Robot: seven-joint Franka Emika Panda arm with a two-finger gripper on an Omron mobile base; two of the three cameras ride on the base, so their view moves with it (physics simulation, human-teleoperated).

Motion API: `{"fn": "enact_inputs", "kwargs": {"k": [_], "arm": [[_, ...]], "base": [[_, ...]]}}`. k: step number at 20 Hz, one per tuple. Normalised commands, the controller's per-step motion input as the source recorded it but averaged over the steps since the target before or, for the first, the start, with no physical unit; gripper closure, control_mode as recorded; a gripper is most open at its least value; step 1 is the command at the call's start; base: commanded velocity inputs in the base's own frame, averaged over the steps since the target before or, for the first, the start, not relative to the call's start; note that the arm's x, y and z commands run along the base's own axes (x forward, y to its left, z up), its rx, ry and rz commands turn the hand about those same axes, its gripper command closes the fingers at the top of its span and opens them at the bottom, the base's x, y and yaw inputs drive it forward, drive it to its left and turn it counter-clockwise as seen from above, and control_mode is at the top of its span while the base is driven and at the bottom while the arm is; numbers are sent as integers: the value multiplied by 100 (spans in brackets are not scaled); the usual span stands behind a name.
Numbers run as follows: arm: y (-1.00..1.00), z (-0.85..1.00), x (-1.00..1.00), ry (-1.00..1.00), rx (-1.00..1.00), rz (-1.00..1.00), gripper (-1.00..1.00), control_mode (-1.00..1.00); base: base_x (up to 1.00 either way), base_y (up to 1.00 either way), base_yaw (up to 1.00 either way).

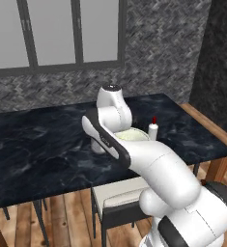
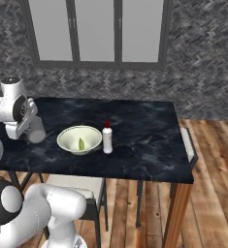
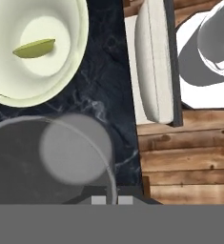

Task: There is a bowl on the dining counter. Grab a lemon wedge from the fridge and place it in the bowl. Then get the liquor bottle and glass cup from the cabinet and place them next to the bowl.

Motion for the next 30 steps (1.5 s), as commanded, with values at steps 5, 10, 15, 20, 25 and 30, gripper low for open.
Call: {"fn": "enact_inputs", "kwargs": {"k": [5,10,15,20,25,30], "arm": [[26,-35,10,7,0,-2,100,-100],[7,-35,25,3,0,-1,100,-100],[0,-27,33,1,0,-1,100,-100],[4,-28,32,4,0,0,100,-100],[11,-25,26,6,-1,0,100,-100],[5,-10,24,3,-4,-1,100,-100]], "base": [[0,0,0],[0,0,0],[0,0,0],[0,0,0],[0,0,0],[0,0,0]]}}
